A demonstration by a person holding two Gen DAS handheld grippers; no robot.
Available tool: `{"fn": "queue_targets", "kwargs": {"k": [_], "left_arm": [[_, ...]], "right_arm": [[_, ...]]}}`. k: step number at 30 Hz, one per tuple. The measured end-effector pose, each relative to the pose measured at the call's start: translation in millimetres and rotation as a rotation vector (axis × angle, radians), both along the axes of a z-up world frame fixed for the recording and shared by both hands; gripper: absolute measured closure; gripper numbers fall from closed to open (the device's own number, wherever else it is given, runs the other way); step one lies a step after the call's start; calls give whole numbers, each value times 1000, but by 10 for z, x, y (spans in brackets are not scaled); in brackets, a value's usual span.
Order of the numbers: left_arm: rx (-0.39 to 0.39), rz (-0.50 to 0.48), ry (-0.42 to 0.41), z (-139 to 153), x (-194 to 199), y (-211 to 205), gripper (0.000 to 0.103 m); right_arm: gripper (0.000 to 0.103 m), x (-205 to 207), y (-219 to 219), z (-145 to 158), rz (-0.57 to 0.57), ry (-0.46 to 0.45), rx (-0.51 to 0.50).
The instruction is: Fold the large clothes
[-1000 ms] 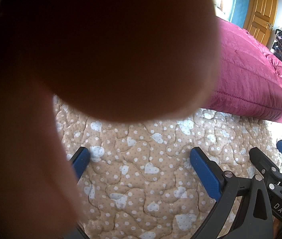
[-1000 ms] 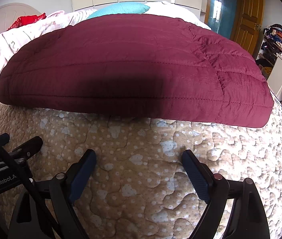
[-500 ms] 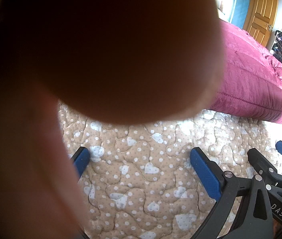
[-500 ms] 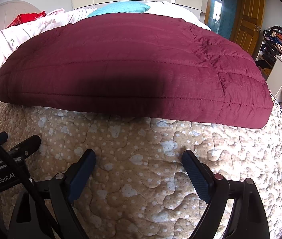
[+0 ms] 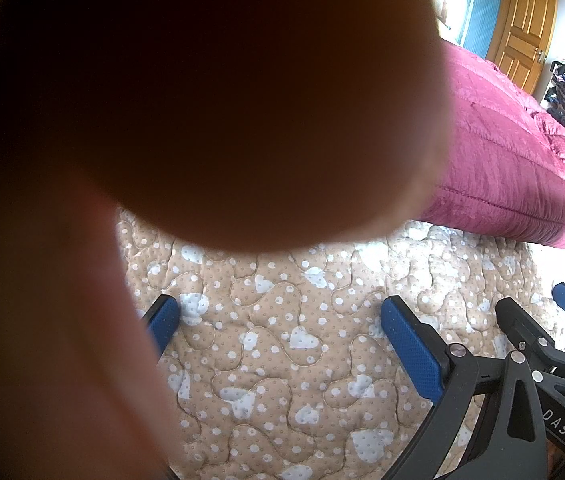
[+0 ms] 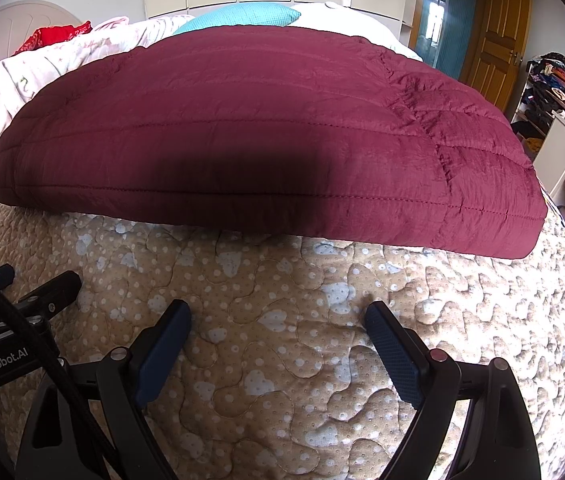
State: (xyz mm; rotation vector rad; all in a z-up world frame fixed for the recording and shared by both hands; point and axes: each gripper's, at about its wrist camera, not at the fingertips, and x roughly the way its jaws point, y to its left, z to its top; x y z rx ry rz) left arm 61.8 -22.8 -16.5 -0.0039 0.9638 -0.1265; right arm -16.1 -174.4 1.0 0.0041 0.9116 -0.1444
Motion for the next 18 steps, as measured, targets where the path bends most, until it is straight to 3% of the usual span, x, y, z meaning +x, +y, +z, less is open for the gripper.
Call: {"fn": "queue_targets", "kwargs": {"k": [18], "left_arm": [[-1,0,0,-10,-7,18,2]], "right_arm": [[11,1,-3,-2,0,0,0]]}}
